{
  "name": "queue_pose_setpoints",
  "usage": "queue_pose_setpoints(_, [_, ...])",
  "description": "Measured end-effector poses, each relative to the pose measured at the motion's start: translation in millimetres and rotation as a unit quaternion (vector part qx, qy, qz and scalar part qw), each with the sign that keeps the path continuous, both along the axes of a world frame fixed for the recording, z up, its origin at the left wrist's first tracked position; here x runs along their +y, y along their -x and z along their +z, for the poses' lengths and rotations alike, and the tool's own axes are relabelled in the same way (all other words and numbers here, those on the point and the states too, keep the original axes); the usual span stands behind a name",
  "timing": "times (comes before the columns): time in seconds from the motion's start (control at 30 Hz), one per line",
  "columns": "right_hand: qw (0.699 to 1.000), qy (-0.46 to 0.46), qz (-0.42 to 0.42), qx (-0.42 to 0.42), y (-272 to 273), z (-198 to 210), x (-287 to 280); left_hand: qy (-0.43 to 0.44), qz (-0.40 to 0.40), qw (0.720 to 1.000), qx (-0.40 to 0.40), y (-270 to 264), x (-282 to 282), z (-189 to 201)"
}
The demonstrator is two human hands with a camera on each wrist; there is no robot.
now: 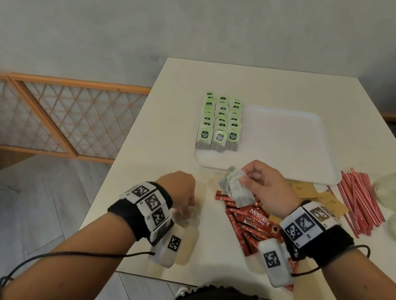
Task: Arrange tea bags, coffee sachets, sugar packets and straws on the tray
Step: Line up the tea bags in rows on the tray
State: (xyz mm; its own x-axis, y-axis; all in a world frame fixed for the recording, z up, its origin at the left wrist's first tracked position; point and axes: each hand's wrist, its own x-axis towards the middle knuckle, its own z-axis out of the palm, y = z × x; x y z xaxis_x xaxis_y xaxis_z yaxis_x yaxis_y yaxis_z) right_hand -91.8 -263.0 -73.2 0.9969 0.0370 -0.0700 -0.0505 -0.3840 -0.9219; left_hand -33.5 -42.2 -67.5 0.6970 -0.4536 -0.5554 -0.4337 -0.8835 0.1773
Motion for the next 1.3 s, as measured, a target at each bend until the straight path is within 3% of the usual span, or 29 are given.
queue_pose_setpoints(0.33, [0.999, -0.021, -0.031, 0.011, -6.0, 4.1, -17.5, 0.054, 0.032, 0.998, 0.01, -7.5, -2.0, -5.9])
queue_pose_setpoints(0.47, [1.0, -0.018, -0.021, 0.012, -11.9, 11.2, -18.1, 0.173, 0.085, 0.981, 0.023, -11.2, -1.2, 5.8])
queue_pose_setpoints(0.53, [0.999, -0.027, 0.012, 0.029, -15.2, 18.9, -17.3, 0.277, 0.156, 0.947, 0.056, -14.9, -4.8, 11.1])
queue_pose_setpoints(0.63, [0.992, -0.075, 0.09, 0.054, -17.4, 36.3, -9.6, 0.403, 0.254, 0.869, 0.136, -18.1, -16.8, 18.3])
queue_pose_setpoints(0.73, [0.984, -0.123, 0.119, 0.049, -20.2, 48.8, -2.4, 0.49, 0.285, 0.791, 0.232, -14.7, -30.3, 29.2])
queue_pose_setpoints(0.87, [0.996, -0.028, 0.082, 0.0, -29.7, 47.1, -5.8, 0.55, 0.322, 0.703, 0.316, -13.8, -40.6, 29.7])
queue_pose_setpoints(1.03, [0.998, 0.022, 0.05, -0.03, -40.3, 40.5, -14.6, 0.563, 0.357, 0.65, 0.365, -15.2, -49.6, 27.9])
queue_pose_setpoints(1.13, [0.998, 0.035, 0.047, -0.03, -46.9, 37.4, -15.7, 0.557, 0.332, 0.657, 0.384, -14.1, -53.2, 29.3])
queue_pose_setpoints(1.23, [0.997, 0.053, 0.011, -0.05, -51.6, 31.6, -15.6, 0.573, 0.376, 0.631, 0.365, -18.2, -56.8, 25.0])
queue_pose_setpoints(1.3, [0.995, 0.077, -0.008, -0.068, -53.0, 29.8, -15.9, 0.573, 0.396, 0.628, 0.347, -23.2, -57.8, 22.3])
